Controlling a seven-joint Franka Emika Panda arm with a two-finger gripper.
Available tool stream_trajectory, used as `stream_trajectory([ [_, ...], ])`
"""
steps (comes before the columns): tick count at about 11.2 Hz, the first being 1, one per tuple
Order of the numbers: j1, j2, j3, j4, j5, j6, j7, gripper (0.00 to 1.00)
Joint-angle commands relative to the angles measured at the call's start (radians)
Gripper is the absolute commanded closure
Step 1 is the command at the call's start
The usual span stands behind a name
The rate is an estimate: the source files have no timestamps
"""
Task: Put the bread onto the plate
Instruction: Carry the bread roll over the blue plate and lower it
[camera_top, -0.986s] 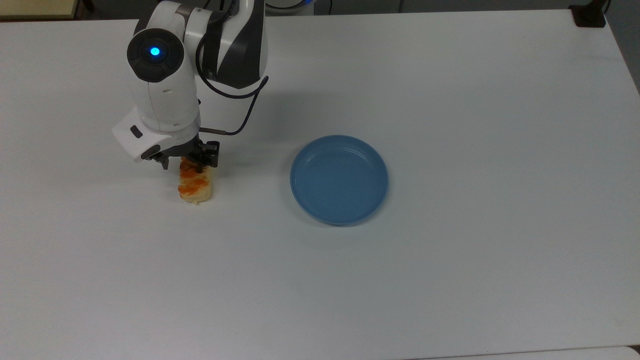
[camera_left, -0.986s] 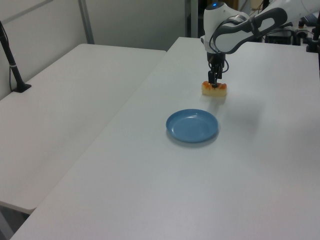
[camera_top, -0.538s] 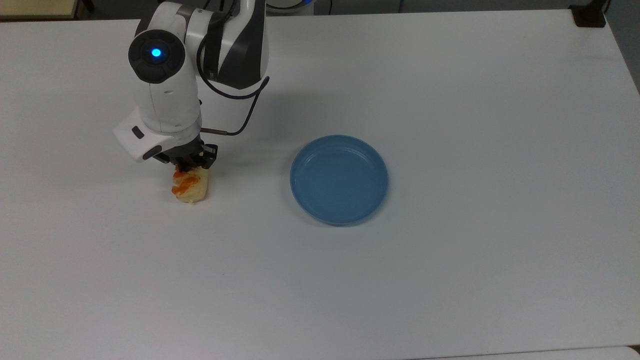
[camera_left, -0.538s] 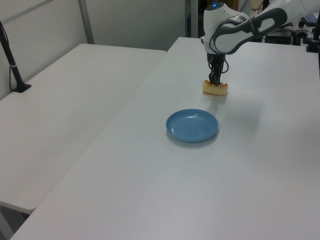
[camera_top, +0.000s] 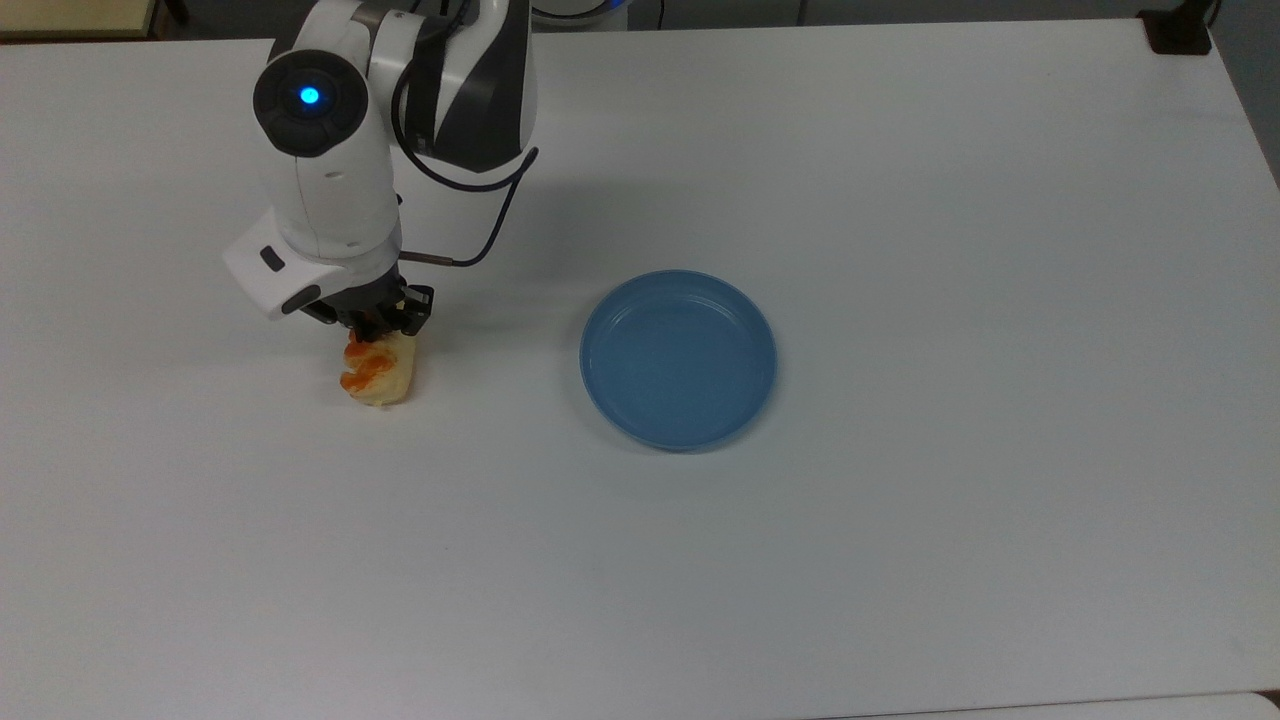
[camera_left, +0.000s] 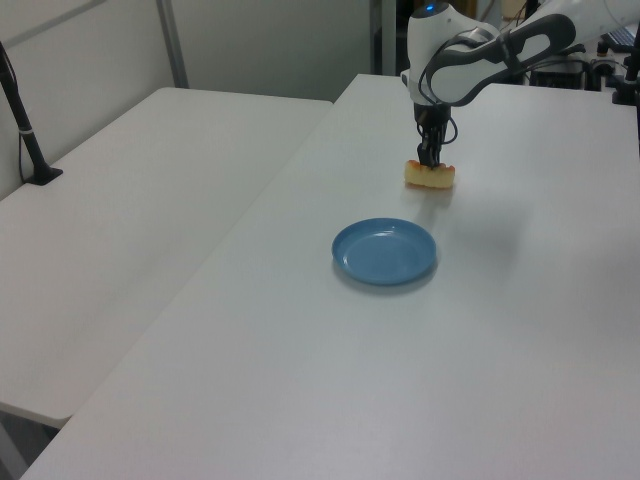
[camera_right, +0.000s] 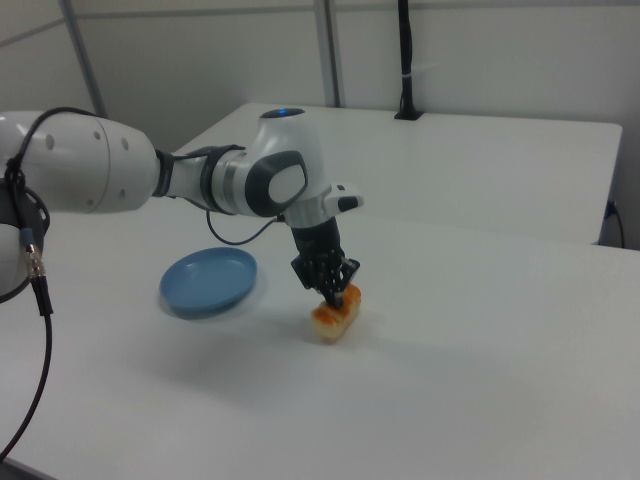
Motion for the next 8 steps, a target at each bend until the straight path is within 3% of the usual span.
stream_trajectory([
  [1, 0.022, -0.081, -0.008, 0.001, 0.060, -0.089, -0.013, 1.00],
  [4, 0.094, -0.093, -0.002, 0.062, 0.066, -0.138, 0.019, 1.00],
  [8, 0.370, -0.092, -0.024, 0.093, 0.054, -0.158, 0.180, 1.00],
])
